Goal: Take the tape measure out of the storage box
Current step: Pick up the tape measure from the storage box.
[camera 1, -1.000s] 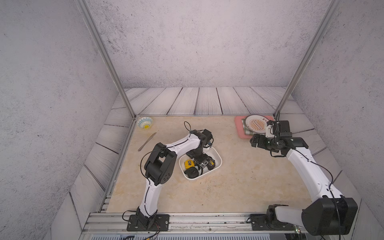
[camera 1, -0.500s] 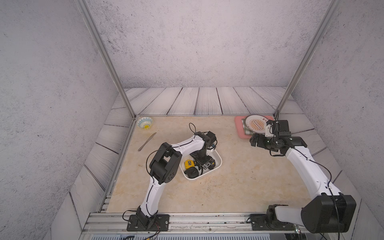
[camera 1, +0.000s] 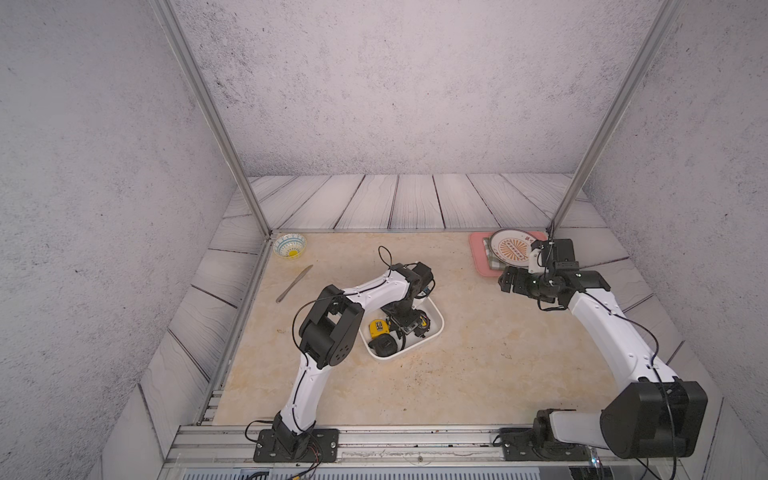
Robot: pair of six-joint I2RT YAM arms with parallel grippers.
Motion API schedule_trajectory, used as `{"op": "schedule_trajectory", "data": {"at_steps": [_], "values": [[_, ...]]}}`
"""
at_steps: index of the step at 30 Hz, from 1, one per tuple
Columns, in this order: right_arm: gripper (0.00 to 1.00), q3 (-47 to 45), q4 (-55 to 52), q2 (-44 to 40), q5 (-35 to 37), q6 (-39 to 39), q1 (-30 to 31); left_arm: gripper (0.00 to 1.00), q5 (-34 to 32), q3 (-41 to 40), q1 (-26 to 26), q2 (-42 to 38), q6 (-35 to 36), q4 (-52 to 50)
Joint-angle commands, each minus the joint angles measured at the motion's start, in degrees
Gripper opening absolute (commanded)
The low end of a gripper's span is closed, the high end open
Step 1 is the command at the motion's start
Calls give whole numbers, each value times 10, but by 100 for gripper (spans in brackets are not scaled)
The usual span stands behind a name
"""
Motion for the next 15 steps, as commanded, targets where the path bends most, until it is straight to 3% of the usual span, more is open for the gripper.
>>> {"op": "schedule_trajectory", "data": {"at_steps": [1, 15], "values": [[99, 19, 4, 9, 1, 0, 3, 0, -42, 12, 5, -8, -13, -22], [98, 18, 11, 22, -45, 12, 3, 0, -74, 90, 10, -93, -40, -118]]}}
